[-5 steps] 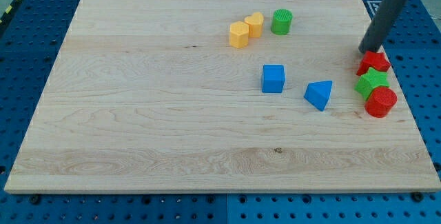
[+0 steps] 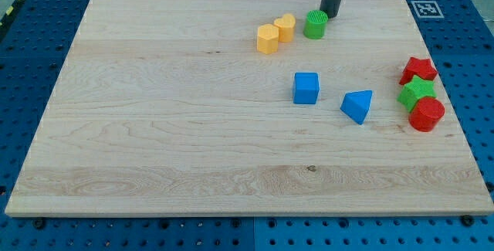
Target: Move the green circle into the red star
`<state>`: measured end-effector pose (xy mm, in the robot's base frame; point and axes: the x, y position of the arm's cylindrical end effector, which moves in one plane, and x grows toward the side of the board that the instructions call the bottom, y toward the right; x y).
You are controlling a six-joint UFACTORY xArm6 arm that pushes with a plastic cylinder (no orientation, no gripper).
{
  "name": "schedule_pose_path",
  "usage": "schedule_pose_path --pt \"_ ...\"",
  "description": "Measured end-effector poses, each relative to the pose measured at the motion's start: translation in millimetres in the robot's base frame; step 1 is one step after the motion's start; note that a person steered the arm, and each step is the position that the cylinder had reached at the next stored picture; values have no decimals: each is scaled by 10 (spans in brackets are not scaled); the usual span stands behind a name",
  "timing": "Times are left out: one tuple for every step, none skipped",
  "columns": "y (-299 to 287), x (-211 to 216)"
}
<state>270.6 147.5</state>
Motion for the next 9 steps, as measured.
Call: schedule_pose_path --pt "276 199" --pt "361 85" --pt "73 -192" --pt "-336 -159" --pt "-477 61" --pt "-294 268" --pt "150 478" --pt "85 449" --pt "-217 487"
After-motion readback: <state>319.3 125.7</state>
